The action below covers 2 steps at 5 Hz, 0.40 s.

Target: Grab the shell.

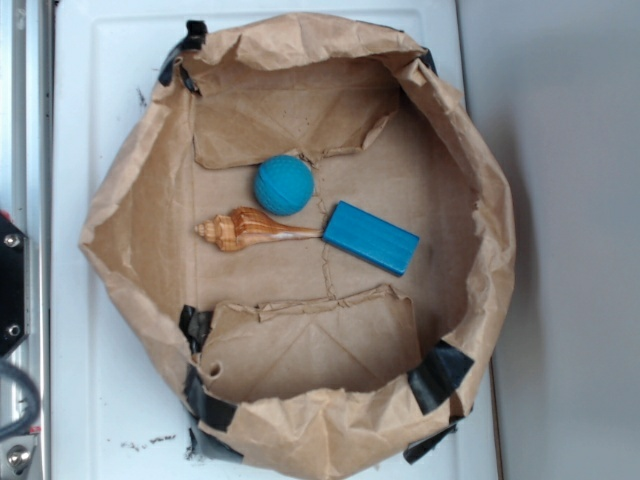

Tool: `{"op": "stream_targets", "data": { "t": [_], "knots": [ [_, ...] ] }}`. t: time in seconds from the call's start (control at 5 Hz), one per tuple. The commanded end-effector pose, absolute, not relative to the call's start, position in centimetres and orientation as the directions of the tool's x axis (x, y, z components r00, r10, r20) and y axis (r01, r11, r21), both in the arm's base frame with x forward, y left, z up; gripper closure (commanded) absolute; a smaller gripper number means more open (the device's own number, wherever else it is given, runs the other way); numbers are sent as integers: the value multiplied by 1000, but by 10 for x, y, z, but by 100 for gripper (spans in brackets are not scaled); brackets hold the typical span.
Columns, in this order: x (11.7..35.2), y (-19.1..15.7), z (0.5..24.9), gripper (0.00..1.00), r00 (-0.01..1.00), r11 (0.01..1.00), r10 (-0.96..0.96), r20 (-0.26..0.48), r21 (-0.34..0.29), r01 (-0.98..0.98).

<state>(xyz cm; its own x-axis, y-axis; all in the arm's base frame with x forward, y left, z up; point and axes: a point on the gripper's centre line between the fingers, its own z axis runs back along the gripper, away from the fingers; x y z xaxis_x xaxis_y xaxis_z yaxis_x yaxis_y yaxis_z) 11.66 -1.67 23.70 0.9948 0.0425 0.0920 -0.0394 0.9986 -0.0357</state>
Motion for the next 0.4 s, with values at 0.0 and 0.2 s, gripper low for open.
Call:
{"op": "stream_targets", "data": {
  "t": [0.0,0.2],
  "knots": [
    [117,-17,237,0,995,999,42,92,-36,-39],
    [139,-21,237,0,991,996,72,112,-56,-66]
  ]
}}
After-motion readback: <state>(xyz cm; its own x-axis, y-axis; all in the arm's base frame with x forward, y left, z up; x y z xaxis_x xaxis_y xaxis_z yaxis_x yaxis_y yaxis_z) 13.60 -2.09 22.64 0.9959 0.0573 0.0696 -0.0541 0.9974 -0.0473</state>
